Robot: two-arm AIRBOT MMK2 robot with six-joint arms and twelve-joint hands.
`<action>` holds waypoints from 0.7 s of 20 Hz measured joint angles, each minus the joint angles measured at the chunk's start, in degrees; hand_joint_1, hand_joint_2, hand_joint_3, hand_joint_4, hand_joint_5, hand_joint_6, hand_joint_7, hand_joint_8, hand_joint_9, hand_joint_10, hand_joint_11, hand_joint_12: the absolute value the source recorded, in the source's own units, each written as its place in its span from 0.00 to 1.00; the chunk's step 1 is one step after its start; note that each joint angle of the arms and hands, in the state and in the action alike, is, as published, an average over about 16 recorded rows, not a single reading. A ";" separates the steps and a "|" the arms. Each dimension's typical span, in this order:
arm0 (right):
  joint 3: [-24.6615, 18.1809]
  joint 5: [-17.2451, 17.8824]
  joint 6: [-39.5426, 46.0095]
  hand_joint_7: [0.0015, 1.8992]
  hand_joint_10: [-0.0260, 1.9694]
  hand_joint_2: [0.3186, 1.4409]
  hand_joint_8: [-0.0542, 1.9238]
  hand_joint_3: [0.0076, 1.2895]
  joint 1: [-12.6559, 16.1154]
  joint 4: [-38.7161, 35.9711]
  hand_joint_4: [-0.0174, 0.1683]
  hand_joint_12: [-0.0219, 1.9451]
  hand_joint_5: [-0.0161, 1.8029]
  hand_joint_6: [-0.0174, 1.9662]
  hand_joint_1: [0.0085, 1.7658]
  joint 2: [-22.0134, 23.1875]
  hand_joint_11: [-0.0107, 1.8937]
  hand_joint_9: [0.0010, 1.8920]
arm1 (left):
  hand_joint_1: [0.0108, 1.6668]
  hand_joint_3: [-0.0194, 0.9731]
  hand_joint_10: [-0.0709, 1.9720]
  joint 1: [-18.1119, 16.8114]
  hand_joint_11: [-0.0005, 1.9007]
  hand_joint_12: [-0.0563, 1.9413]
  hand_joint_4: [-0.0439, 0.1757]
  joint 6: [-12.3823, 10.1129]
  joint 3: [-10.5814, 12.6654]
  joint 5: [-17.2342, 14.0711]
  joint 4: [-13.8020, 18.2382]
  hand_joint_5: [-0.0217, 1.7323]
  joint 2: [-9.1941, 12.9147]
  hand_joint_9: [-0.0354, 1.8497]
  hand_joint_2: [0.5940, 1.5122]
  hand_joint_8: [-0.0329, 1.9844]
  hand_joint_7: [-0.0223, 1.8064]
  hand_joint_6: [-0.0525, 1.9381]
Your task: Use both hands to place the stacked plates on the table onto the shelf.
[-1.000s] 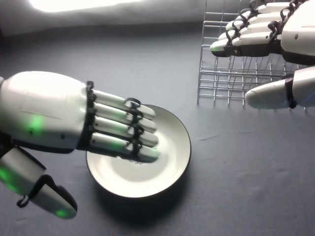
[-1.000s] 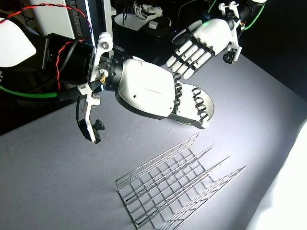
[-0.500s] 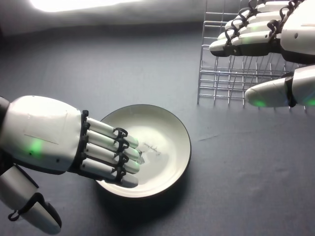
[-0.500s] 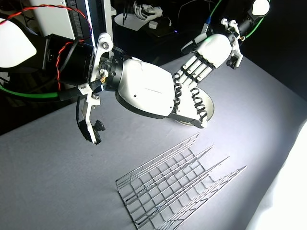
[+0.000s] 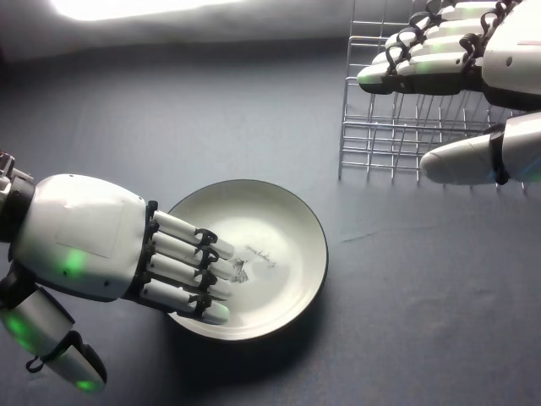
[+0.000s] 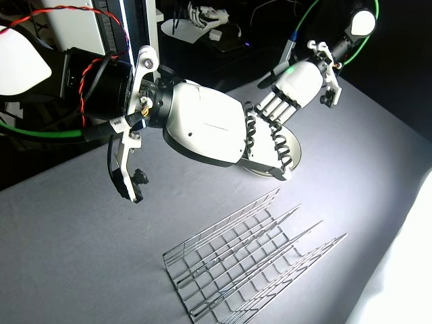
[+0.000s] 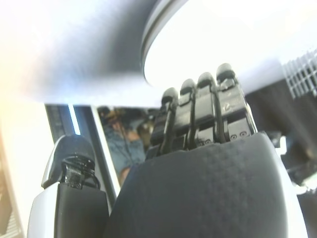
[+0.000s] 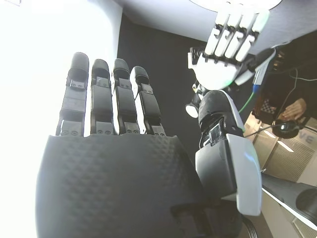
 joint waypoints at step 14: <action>-0.01 1.22 -0.05 0.11 0.02 0.89 0.03 0.00 -1.08 -0.15 0.11 0.30 0.12 0.01 0.02 0.00 0.01 0.09 | 0.00 0.03 0.04 1.38 0.01 0.03 0.22 1.02 8.39 1.02 0.05 0.03 -3.50 0.03 0.65 0.02 0.03 0.03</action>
